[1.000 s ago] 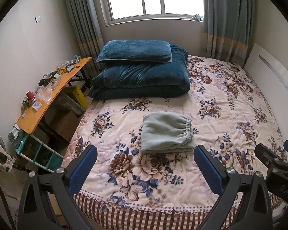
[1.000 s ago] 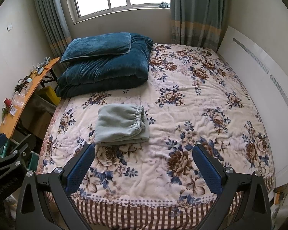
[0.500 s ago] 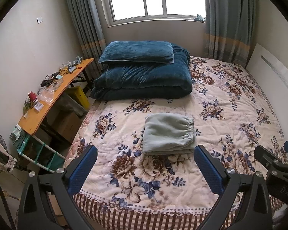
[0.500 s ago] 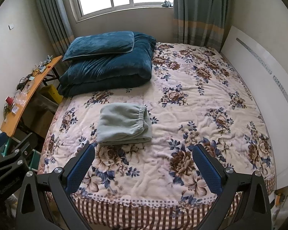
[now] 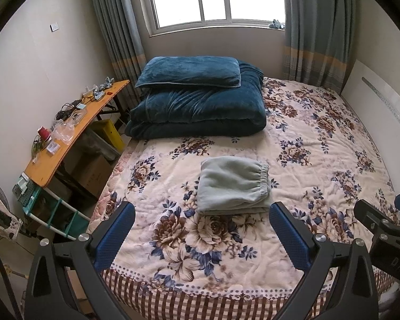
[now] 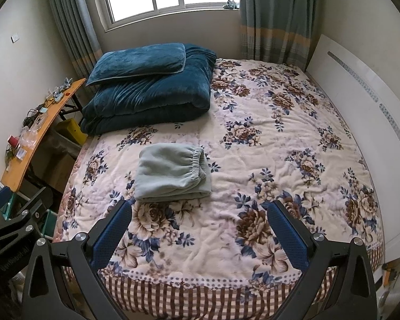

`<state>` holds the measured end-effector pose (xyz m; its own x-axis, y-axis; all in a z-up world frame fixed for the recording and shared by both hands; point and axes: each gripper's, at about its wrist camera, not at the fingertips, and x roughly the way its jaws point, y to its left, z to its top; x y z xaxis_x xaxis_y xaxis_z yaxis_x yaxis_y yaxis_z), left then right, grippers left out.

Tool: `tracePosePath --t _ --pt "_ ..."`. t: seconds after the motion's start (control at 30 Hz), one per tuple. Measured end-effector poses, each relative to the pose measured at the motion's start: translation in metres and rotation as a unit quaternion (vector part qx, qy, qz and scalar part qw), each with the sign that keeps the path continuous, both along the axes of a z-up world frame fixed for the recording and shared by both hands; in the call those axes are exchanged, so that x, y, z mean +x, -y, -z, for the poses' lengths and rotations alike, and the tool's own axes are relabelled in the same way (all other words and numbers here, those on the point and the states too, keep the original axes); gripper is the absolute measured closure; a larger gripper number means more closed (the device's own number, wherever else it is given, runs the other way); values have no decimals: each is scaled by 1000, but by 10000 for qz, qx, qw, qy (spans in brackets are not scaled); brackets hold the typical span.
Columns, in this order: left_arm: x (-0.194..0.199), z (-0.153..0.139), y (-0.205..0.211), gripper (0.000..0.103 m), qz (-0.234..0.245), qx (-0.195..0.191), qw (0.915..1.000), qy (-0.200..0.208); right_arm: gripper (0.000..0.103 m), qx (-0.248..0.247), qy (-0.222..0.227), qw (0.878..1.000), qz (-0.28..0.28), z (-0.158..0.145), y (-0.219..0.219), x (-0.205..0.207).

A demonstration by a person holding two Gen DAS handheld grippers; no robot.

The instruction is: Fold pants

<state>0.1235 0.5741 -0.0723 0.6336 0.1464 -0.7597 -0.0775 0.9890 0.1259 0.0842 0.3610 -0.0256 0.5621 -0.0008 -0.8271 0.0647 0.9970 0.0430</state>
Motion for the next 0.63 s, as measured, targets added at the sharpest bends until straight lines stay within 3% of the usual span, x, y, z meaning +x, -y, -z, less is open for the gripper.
tracePosePath --t 0.63 --pt "8 -2 -1 0 28 -73 10000 30 0 20 -13 10000 21 -1 1 1"
